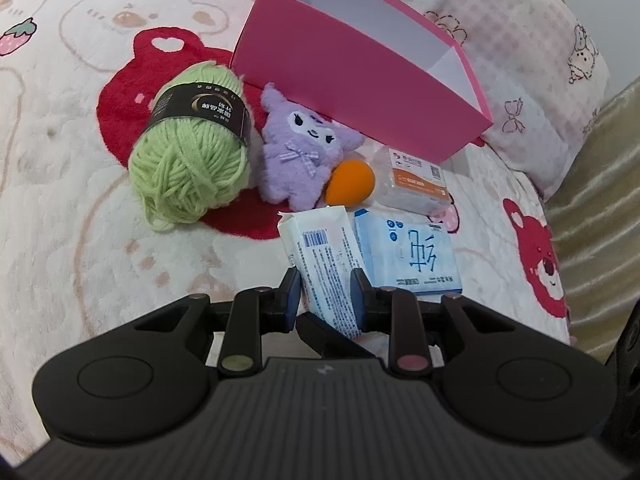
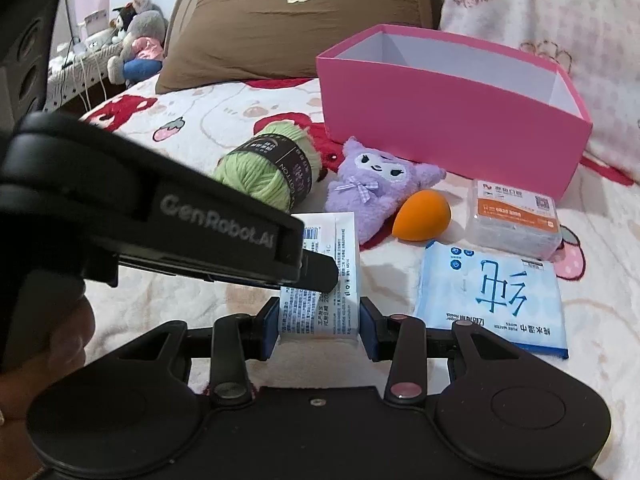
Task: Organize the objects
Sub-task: 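Lift the white packet with the left tool and carry it over the pink box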
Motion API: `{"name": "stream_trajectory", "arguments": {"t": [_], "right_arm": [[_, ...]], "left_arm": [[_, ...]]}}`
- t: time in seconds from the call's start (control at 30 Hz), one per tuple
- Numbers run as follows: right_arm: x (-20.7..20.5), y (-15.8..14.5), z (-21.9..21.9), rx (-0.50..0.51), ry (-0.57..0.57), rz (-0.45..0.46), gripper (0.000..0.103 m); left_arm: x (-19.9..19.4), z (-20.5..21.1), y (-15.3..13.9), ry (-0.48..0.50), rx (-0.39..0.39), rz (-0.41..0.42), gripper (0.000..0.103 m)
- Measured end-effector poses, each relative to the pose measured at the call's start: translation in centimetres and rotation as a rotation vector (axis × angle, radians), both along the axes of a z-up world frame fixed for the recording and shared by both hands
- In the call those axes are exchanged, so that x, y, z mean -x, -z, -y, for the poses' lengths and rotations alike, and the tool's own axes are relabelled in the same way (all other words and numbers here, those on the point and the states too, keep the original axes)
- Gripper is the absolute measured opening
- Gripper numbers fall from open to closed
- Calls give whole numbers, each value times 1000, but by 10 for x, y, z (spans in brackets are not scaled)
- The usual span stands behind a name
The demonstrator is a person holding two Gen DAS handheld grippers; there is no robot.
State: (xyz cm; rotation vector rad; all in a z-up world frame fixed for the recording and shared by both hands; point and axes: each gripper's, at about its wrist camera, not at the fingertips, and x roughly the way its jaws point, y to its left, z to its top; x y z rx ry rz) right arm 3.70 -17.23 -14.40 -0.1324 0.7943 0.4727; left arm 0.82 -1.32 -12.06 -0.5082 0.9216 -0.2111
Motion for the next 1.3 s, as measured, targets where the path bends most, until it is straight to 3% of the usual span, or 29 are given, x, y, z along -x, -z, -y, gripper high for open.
{"name": "stream_trajectory", "arguments": {"t": [0.3, 0.47, 0.6, 0.9, 1.1, 1.3], "right_arm": [[4, -20, -5, 52, -26, 49, 46], [-2, -45, 0, 46, -25, 70, 46], [-9, -68, 12, -11, -13, 61, 46], [-5, -110, 26, -54, 10, 91, 45], [-20, -110, 38, -125, 77, 71, 45], [-38, -123, 37, -120, 89, 81, 45]], "left_arm": [[-11, -8, -22, 23, 39, -37, 25], [-20, -7, -48, 48, 62, -14, 24], [-22, -1, -77, 41, 49, 5, 24], [-22, 24, -123, 102, -76, 73, 25], [-41, 27, -131, 131, -51, 65, 25], [-60, 27, -144, 109, -36, 84, 25]]}}
